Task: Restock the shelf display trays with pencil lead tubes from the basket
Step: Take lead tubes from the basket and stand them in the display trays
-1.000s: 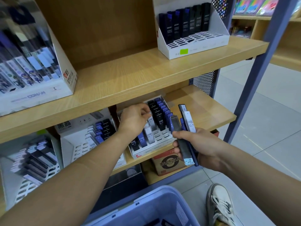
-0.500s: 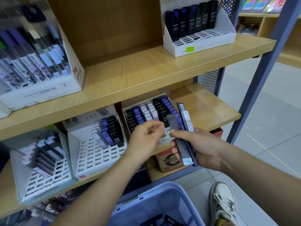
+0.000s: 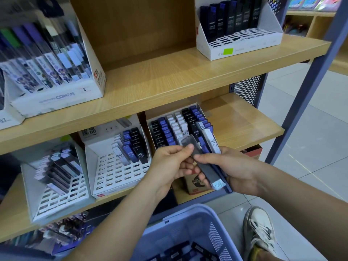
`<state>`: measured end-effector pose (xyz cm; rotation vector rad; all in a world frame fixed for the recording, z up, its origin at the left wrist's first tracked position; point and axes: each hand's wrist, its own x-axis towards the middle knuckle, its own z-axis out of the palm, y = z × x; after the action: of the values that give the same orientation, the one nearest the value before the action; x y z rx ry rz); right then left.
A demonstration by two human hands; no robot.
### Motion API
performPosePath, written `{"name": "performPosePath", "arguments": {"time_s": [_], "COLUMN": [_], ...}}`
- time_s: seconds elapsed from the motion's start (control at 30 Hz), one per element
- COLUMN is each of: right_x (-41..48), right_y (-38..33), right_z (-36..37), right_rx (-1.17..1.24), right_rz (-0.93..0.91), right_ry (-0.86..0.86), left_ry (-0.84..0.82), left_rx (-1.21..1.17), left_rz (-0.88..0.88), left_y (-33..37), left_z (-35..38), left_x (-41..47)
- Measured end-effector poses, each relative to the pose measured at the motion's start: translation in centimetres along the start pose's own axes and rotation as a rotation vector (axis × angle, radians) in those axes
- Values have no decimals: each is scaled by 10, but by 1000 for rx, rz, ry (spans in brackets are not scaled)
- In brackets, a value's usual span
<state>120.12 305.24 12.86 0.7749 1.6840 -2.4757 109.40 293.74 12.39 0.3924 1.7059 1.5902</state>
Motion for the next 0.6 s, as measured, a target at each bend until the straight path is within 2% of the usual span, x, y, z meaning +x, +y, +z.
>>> {"name": "performPosePath", "arguments": {"time_s": [0.2, 0.37, 0.43, 0.5, 0.6], "right_x": [-3, -3, -3, -1, 0], "right_y": [1, 1, 1, 2, 0], "right_z": [0, -3, -3, -1, 2], "right_rx": [54, 62, 84, 144, 198], "right_rz": [43, 25, 34, 34, 10], "right_ry": [-25, 76, 84, 78, 80], "left_ry": [103, 167, 130, 24, -159], "left_rx": [-164, -132, 23, 249, 734], "left_rz": [86, 393, 545, 710, 1059], "left_y": [5, 20, 24, 26, 17], "left_z": [-5, -13, -13, -8, -3], "left_x": [-5, -28, -42, -52, -56]}}
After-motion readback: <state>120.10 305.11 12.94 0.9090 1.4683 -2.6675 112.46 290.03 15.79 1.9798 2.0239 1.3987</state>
